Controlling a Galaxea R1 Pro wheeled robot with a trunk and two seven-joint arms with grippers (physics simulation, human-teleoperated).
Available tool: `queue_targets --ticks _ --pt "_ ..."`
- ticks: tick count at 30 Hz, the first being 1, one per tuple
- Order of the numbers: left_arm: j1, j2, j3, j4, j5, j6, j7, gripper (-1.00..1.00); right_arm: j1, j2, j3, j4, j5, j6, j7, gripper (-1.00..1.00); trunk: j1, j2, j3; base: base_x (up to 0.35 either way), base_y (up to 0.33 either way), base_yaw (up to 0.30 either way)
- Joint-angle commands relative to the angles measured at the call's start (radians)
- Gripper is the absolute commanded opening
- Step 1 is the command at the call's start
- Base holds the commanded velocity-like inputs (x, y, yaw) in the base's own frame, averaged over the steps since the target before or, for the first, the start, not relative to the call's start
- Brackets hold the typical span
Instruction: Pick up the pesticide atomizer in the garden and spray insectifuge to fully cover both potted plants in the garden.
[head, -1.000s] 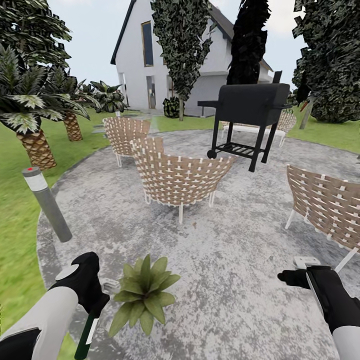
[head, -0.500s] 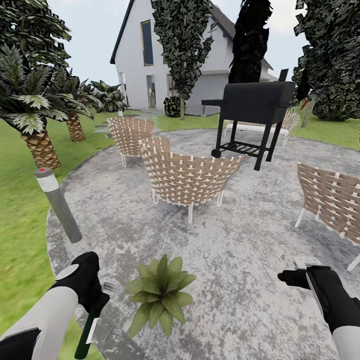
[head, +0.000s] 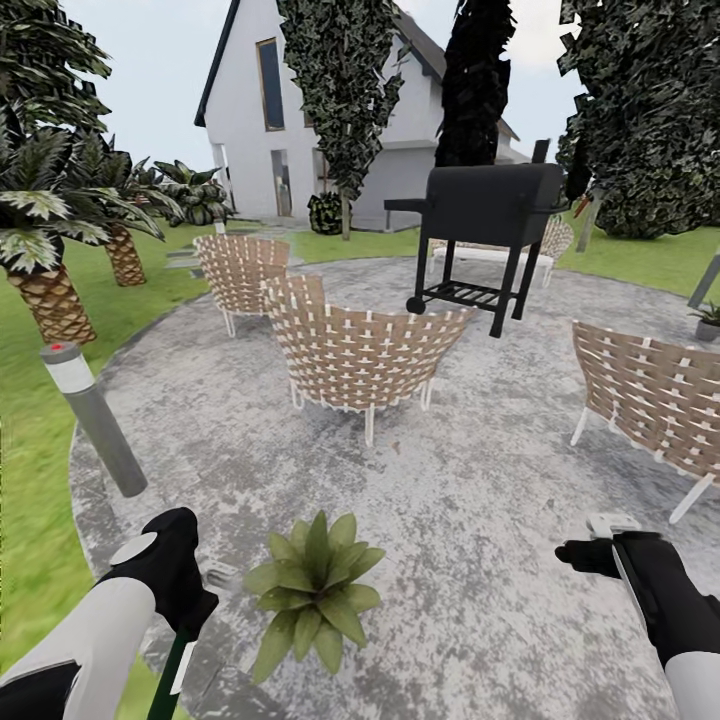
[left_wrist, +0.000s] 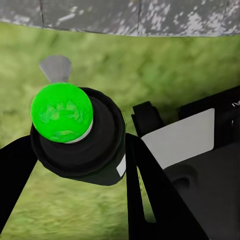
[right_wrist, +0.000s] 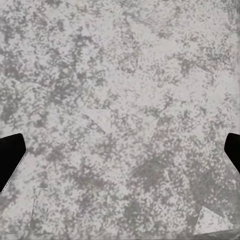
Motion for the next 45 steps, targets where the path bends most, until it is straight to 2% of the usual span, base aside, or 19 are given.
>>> queue_targets --ticks 1,7,12,23,45 --pt "-0.001 -0.001 0.005 -0.001 -0.01 0.008 -0.01 -1.0 -0.001 0.0 -0.002 -0.002 0.011 0.004 0.009 1.0 0.0 0.0 -0.001 0.0 0.239 -0.003" --pt "0.005 0.0 0.005 0.001 -0.01 0.008 -0.01 -1.0 -0.001 0.0 -0.002 -0.002 0.011 0.004 0.009 1.0 0.0 0.0 -0.001 0.0 0.132 -0.001" --pt "0.049 0.001 0.003 -0.005 -0.01 0.008 -0.01 -1.0 -0.001 0.0 -0.002 -0.002 0.011 0.004 0.009 1.0 0.0 0.0 -0.001 0.0 0.006 0.0" --pt "0.053 -0.001 0.006 -0.006 -0.01 0.008 -0.01 -1.0 -0.001 0.0 -0.002 -0.002 0.01 0.005 0.009 1.0 0.0 0.0 -0.001 0.0 0.05 -0.02" --pt "0.053 -0.001 0.006 -0.006 -0.01 0.008 -0.01 -1.0 -0.001 0.0 -0.002 -0.002 0.011 0.005 0.009 1.0 0.0 0.0 -0.001 0.0 0.283 -0.258"
